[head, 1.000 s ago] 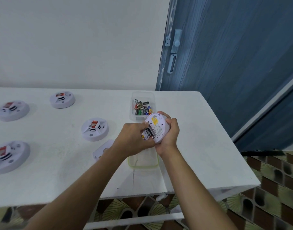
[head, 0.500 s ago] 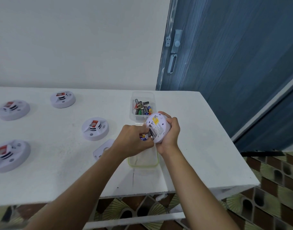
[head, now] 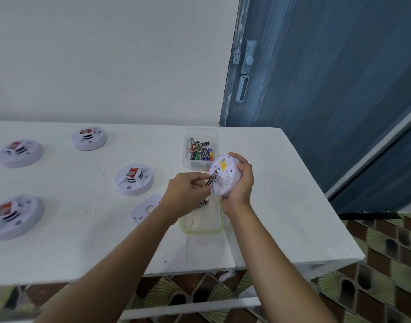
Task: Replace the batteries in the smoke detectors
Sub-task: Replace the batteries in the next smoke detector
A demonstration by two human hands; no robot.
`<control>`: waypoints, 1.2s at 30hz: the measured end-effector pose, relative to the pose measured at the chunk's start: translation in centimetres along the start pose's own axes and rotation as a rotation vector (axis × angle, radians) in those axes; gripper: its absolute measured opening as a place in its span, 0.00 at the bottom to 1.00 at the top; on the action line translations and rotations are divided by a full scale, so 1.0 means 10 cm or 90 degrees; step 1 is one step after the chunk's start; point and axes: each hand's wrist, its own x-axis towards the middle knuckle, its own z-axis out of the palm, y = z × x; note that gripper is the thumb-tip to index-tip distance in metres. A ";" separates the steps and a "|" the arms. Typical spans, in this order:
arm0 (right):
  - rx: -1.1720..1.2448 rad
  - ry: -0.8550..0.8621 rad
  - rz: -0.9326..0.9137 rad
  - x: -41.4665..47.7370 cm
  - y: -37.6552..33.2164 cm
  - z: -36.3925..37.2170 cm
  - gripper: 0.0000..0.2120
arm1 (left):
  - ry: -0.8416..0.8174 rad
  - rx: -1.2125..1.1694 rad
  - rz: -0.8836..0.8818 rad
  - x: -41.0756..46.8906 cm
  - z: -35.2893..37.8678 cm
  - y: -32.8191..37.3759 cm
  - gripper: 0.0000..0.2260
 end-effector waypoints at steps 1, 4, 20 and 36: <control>-0.001 0.006 -0.002 0.01 0.00 -0.01 0.16 | 0.008 -0.014 -0.015 0.02 -0.02 -0.01 0.13; -0.001 0.012 0.005 0.04 -0.04 -0.03 0.17 | 0.063 0.058 -0.008 0.15 -0.07 -0.08 0.12; 0.062 0.027 0.025 0.24 -0.13 -0.08 0.21 | 0.009 0.390 0.130 0.52 -0.14 -0.39 0.11; 0.060 0.060 0.035 0.72 -0.31 -0.08 0.16 | -0.029 0.505 0.185 1.62 -0.14 0.15 0.08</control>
